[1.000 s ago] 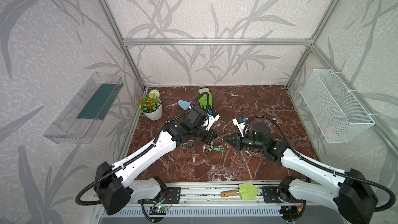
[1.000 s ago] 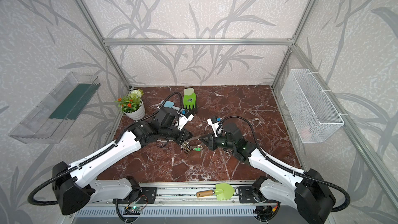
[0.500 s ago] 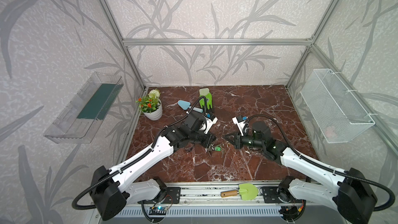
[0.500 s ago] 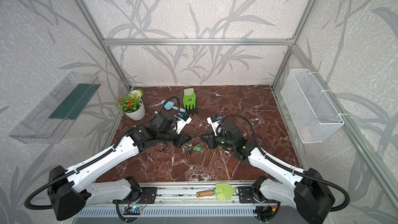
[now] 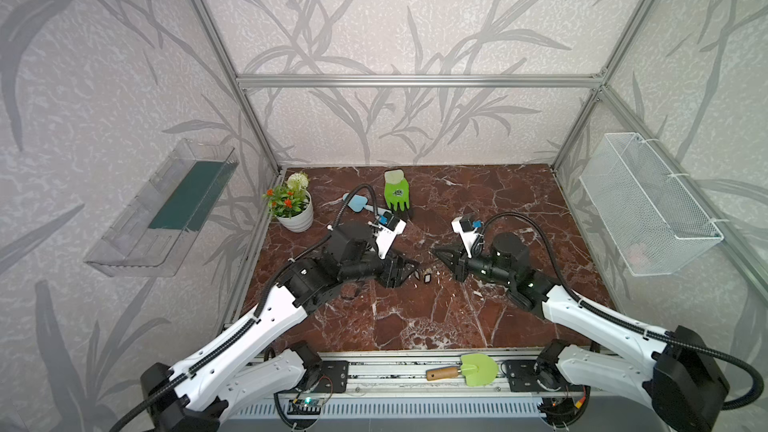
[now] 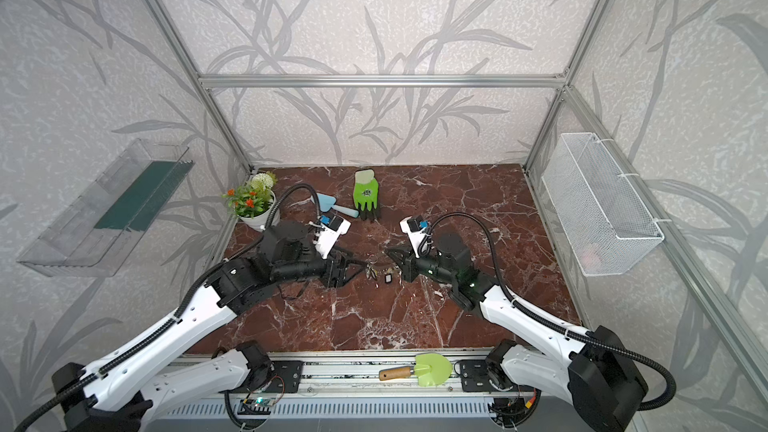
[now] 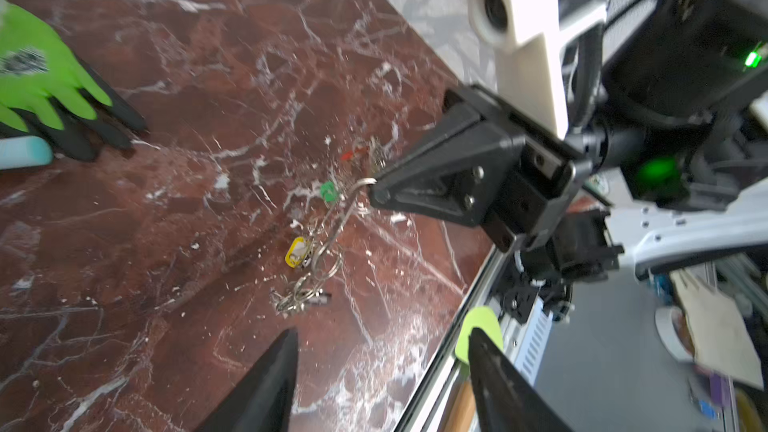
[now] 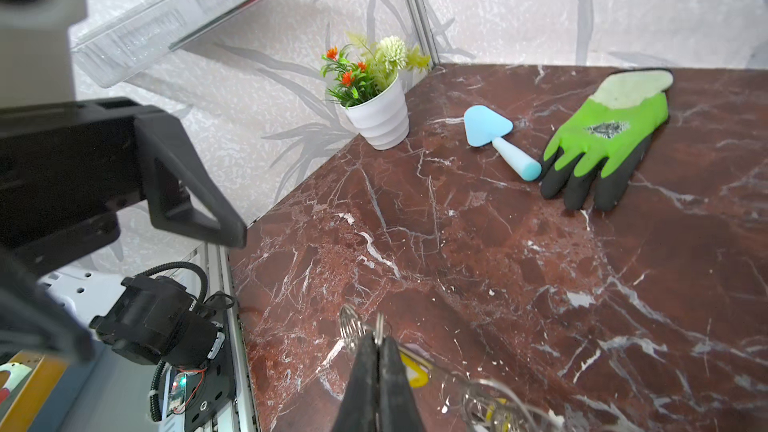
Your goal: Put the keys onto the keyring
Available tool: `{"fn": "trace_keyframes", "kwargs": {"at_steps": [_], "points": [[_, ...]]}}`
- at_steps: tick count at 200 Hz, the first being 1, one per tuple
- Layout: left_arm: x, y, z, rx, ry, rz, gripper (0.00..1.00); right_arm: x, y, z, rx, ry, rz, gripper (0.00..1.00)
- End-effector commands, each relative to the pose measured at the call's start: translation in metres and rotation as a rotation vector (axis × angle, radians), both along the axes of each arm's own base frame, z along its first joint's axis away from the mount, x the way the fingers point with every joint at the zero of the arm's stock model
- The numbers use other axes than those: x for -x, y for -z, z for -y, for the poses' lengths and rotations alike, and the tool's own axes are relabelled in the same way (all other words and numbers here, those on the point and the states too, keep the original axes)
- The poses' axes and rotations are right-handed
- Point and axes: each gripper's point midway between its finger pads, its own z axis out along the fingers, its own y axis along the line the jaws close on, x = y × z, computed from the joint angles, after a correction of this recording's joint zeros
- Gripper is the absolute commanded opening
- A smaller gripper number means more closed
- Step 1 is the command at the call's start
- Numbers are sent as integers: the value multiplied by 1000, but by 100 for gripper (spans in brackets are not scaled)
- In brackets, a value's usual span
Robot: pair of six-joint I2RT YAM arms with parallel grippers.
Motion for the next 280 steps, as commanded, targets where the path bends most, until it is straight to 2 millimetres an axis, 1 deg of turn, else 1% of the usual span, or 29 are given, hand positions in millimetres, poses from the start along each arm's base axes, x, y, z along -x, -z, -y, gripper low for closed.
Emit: {"fn": "trace_keyframes", "kwargs": {"at_steps": [1,11,15,20,36,44,53,78,92,113,125,142,151,169,193,214,245,280], "points": [[-24,-25,-11,82,-117,85,60,13,-59,0,-157,-72,237,0],[-26,-34,-13,108,-125,117,60,20,-66,0,-185,-108,275,0],[-27,-39,-13,125,-123,133,60,22,-66,0,-188,-119,278,0],[-26,-45,-13,151,-115,152,60,25,-73,1,-212,-131,309,0],[-22,-59,-10,200,-80,202,58,32,-78,2,-240,-170,340,0],[-24,-61,-10,192,-78,210,57,36,-79,2,-249,-189,351,0],[-25,-62,-10,170,-69,207,52,40,-81,1,-254,-215,364,0],[-15,-62,4,123,63,178,48,49,-84,0,-259,-268,374,0],[-14,-62,7,80,101,167,47,51,-86,0,-263,-276,377,0],[-16,-55,10,30,126,155,46,53,-88,0,-265,-284,381,0],[-17,-48,15,17,150,122,42,52,-89,1,-261,-275,384,0],[-11,-38,23,18,209,63,36,52,-89,2,-260,-270,390,0],[-7,-33,28,26,245,31,35,52,-89,2,-258,-266,390,0],[6,-29,39,76,347,-2,37,49,-89,3,-255,-255,392,0],[4,-22,46,119,347,-24,37,48,-91,2,-258,-255,390,0],[9,-23,49,162,365,-17,32,44,-91,2,-255,-238,386,0],[18,-26,50,204,367,14,32,39,-88,3,-243,-218,372,0],[27,-25,54,230,376,38,30,37,-89,0,-251,-226,351,0]]}}
